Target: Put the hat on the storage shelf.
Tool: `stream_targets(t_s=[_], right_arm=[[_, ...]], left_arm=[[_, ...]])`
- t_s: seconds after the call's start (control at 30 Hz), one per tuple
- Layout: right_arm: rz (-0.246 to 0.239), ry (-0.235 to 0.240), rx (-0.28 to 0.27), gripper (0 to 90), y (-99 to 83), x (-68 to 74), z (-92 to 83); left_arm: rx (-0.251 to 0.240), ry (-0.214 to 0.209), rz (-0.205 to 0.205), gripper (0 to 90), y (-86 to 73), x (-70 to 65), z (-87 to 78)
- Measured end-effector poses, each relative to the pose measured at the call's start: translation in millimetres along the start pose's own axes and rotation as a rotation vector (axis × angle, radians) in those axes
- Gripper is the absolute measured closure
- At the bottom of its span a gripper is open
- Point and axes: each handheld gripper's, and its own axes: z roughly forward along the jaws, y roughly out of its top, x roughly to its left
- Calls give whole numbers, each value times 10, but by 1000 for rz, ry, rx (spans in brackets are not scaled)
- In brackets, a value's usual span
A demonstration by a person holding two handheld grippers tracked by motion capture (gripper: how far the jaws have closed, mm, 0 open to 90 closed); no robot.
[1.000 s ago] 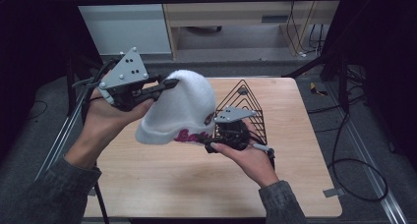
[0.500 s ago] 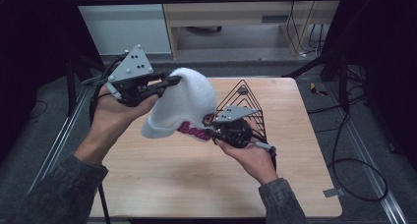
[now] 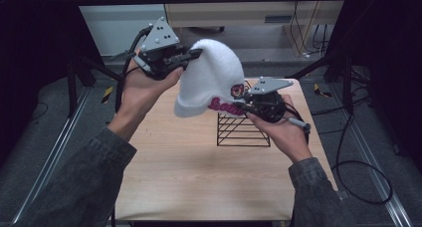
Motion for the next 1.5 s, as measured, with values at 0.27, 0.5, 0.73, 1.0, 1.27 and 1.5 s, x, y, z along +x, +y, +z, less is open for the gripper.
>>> stream_targets(t_s=[0.27,0.5,0.73,1.0,1.27,1.5], right_arm=[[5,-60,23,725,-76,-316,-48],[36,-92,50,724,-244,-506,-71],[43,-96,73,718,-344,-609,-80],[55,-89,96,718,-450,-642,-57],[64,-85,127,718,-614,-654,-26],[68,-89,159,735,-732,-668,-22]], left_arm=[[-11,-28,-22,833,67,-74,363],[-13,-61,-45,833,26,-156,644],[2,-73,-65,833,-9,-176,796],[29,-90,-60,831,-91,-240,922],[66,-111,-50,829,-179,-318,1013],[87,-124,-33,828,-243,-385,1086]])
